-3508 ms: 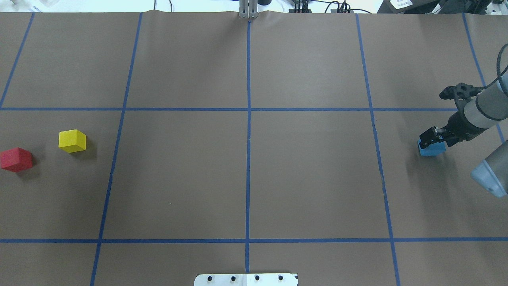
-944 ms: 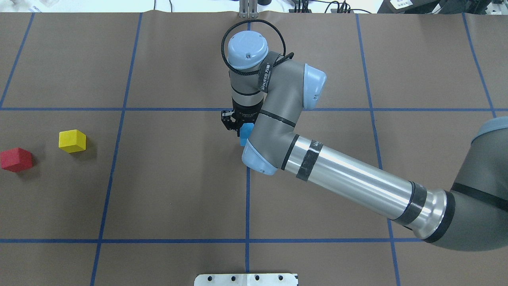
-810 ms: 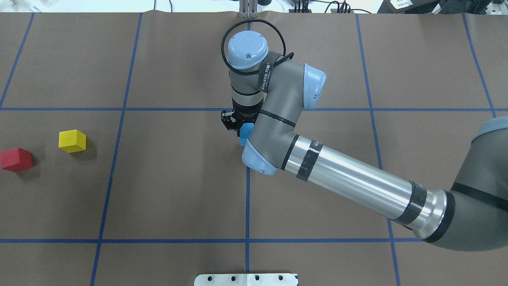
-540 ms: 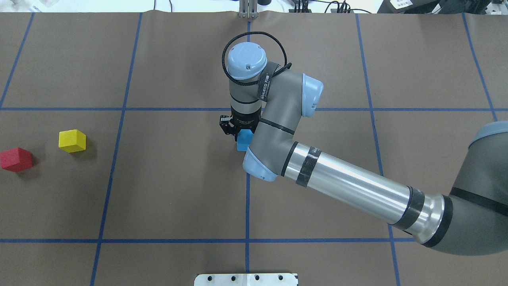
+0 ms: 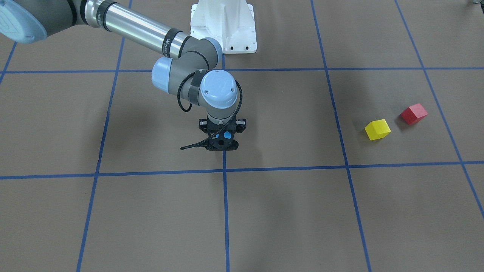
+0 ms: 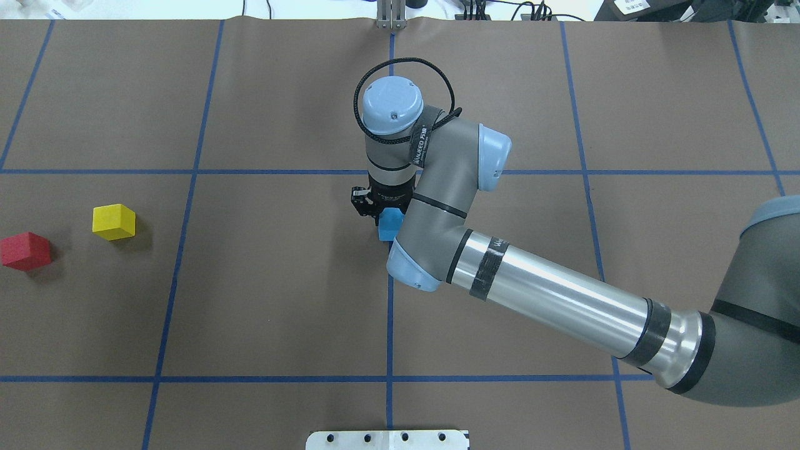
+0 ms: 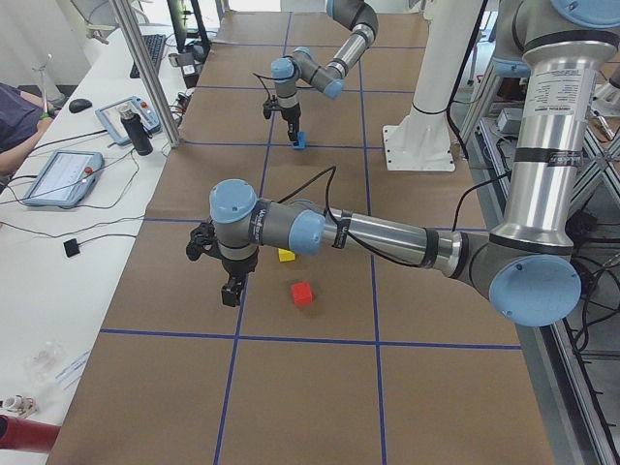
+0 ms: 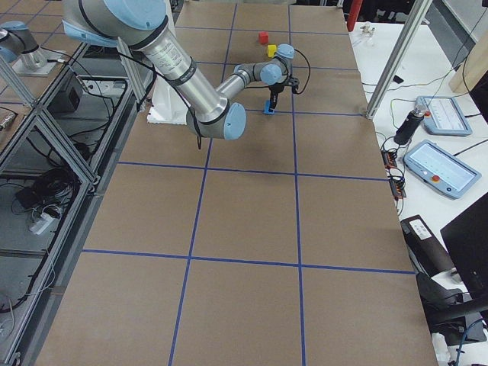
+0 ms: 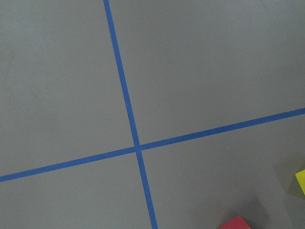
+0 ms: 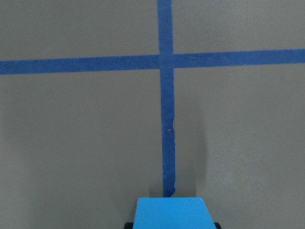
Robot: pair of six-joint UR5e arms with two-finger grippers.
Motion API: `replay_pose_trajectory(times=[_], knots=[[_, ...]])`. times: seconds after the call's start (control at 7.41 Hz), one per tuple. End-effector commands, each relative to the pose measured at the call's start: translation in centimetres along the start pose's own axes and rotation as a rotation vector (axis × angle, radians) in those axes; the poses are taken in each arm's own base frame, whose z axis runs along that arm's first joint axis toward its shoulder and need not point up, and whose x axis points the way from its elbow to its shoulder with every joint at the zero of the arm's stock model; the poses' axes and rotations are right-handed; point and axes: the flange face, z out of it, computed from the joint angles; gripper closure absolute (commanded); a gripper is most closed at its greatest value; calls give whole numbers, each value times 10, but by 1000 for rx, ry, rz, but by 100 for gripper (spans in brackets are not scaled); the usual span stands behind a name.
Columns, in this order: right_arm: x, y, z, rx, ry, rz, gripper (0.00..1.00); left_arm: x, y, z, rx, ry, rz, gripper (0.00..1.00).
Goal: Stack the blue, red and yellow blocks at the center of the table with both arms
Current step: 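Carry the blue cube with the right gripper to the table center and release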
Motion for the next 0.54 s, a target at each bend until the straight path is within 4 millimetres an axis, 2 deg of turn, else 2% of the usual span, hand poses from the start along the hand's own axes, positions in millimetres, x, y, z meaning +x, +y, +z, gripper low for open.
replay_pose_trajectory(times=[0.0, 0.13, 0.27, 0.4], knots=[[-8, 2, -10, 16, -16, -14, 1, 4, -5, -4, 9, 0, 0, 0], [-9, -1, -26, 27, -38, -15, 1, 7, -12, -9, 20, -2, 10, 0], [-2, -10, -46, 41, -60, -1, 1, 10, -16, -11, 26, -2, 15, 0], [1, -13, -72, 65, -89, -8, 1, 13, -20, -14, 30, -2, 17, 0]])
